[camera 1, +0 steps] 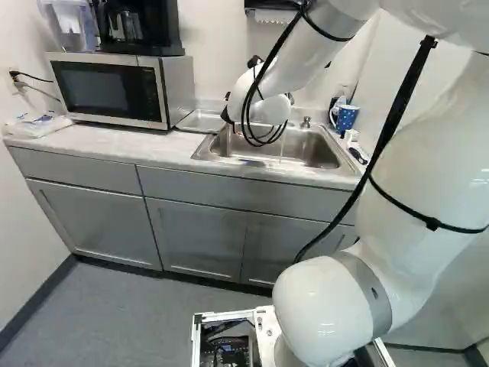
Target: Rinse the cup and place it in the tray
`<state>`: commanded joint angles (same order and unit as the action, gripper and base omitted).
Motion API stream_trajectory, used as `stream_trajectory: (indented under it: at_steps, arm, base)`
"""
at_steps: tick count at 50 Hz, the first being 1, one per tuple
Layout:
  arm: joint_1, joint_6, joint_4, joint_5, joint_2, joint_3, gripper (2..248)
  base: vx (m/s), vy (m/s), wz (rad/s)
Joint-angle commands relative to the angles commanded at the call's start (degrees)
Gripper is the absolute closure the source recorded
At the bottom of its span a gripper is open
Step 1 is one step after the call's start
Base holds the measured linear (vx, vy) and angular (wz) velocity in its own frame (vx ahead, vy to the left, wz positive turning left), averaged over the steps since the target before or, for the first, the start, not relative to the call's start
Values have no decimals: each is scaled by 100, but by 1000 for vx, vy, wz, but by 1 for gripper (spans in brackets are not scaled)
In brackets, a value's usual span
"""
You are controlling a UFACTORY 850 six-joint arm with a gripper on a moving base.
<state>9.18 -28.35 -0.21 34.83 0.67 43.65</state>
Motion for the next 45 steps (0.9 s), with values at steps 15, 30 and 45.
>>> stream_trajectory:
  at_steps: [15,30,45]
  arm:
    - [0,904,0,0,0,0,126]
    - [0,1811,0,0,0,0,126]
    - [0,2714,0,0,0,0,126]
  base:
    - [0,0,0]
    - [0,0,0]
    - [0,0,0]
